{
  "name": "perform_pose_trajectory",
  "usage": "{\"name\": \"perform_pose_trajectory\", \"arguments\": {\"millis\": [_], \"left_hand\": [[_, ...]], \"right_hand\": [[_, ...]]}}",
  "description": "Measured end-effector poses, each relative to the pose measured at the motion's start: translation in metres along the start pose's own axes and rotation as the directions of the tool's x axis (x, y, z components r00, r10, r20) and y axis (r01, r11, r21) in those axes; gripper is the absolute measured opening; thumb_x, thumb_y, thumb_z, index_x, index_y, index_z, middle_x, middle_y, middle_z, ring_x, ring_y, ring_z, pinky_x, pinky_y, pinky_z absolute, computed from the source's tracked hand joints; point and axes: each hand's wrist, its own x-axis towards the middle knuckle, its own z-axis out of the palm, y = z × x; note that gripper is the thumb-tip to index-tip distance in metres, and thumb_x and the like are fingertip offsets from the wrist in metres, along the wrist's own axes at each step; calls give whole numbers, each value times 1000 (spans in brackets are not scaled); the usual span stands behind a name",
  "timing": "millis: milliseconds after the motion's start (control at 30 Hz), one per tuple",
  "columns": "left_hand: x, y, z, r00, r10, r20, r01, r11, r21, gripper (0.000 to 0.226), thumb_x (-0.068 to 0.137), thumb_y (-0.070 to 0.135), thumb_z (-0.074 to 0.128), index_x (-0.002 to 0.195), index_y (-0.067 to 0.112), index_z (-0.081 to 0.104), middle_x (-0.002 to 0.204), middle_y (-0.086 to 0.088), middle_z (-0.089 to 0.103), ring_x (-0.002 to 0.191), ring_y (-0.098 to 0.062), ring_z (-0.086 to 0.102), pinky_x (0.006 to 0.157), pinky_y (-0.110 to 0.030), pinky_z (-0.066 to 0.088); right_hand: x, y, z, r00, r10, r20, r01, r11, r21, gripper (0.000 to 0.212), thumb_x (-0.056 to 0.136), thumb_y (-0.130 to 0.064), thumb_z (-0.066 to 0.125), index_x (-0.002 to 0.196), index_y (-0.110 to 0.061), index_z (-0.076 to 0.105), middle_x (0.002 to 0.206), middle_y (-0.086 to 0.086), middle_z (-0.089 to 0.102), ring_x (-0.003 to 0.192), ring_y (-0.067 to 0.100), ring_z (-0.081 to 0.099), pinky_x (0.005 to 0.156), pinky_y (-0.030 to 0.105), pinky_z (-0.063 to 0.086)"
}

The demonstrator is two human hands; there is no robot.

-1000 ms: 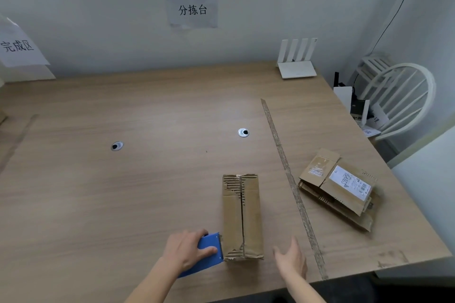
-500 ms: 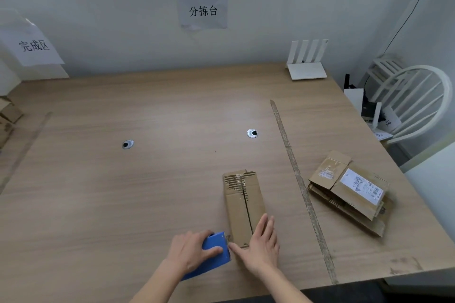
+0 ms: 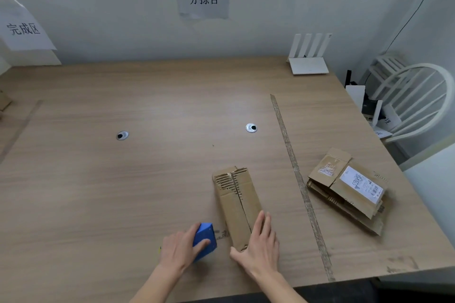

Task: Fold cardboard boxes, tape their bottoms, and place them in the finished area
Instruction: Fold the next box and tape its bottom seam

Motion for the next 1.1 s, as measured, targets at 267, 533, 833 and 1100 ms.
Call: {"name": "perform_pose_trajectory", "arguments": {"millis": [267,533,833,1100], "left_hand": [[-10,-37,7,994,-92,62,90,995,38,67,96,65,45,155,44,21,109,2,55,104,-20,61,76,-34,36],[-8,-44,12,992,-122,36,119,990,75,85,89,68,48,161,39,13,127,-5,56,114,-24,57,96,-35,40],[12,39,-23,979,199,-45,-197,871,-451,64,102,52,47,159,36,23,156,9,40,138,-10,44,111,-27,37],[9,60,-11,976,206,72,-138,837,-529,80,93,43,68,155,49,19,116,13,49,92,-4,54,82,-17,44]], "right_hand": [[41,41,-38,957,-281,78,291,924,-249,142,63,-56,83,158,-24,-18,165,8,7,150,30,19,124,41,18],[58,64,-78,951,-273,-146,196,895,-401,96,80,-4,66,158,-34,19,159,3,30,144,24,33,116,35,30],[5,42,-14,1000,14,14,-19,902,432,81,93,-65,50,156,-51,0,157,5,11,130,27,49,100,40,44],[28,26,-20,968,-245,45,179,810,559,72,103,-27,54,155,-51,10,168,-7,-2,154,11,10,123,34,17]]}}
